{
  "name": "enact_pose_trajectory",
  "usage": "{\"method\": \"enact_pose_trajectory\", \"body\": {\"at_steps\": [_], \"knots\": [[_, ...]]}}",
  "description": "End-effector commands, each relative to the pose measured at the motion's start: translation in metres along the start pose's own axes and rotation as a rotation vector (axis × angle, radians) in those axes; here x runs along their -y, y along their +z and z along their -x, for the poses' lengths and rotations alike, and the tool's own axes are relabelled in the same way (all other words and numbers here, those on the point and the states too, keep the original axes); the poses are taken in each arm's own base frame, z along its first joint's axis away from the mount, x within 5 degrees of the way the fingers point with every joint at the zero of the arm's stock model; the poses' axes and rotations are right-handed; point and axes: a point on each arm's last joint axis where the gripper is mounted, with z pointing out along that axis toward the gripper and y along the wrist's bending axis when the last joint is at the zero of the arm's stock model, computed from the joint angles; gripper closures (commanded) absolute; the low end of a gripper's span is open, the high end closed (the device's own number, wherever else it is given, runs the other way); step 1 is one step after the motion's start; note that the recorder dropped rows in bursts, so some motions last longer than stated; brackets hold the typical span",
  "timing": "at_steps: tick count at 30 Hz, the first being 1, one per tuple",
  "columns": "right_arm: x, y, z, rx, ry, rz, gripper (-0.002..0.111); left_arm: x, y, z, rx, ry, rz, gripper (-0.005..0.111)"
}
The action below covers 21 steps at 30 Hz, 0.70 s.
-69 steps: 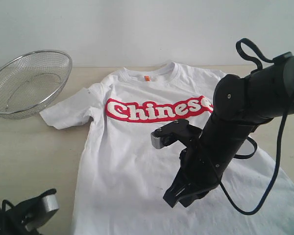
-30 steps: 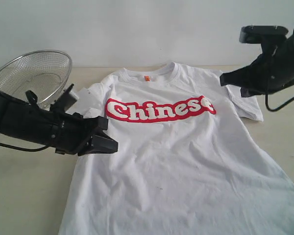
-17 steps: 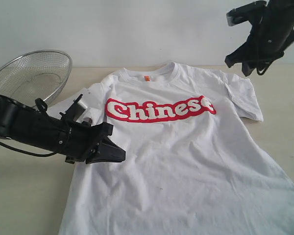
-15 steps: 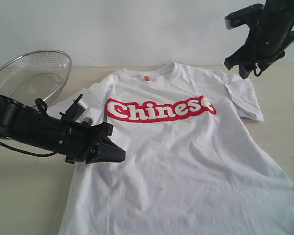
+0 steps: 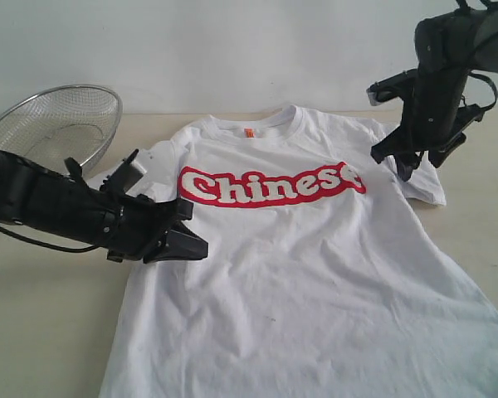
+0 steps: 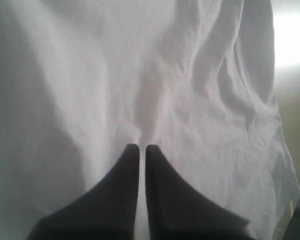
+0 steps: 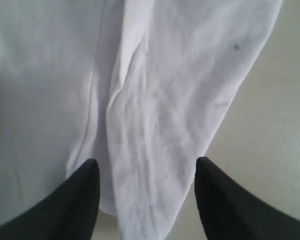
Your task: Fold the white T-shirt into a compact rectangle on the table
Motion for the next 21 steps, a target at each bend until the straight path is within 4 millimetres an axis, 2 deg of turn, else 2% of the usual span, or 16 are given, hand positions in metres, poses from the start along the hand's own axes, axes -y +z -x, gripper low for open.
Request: {"method": "enact_pose_trajectory", "body": {"at_steps": [1,10,21], "knots": [[0.004,-0.003,-0.002,-0.018,0.021,0.0,0.057,-0.001,0.004,0.004,-0.013,-0.006,-0.007,0.102],[0.004,-0.001,-0.003,-0.044,-0.01,-0.044,0.057,-0.015,0.02,-0.007,-0.079,-0.064,-0.03,0.102],[-0.003,-0.001,0.0,-0.032,-0.017,-0.028,0.057,-0.016,0.02,-0.007,-0.075,-0.075,-0.036,0.102]]}}
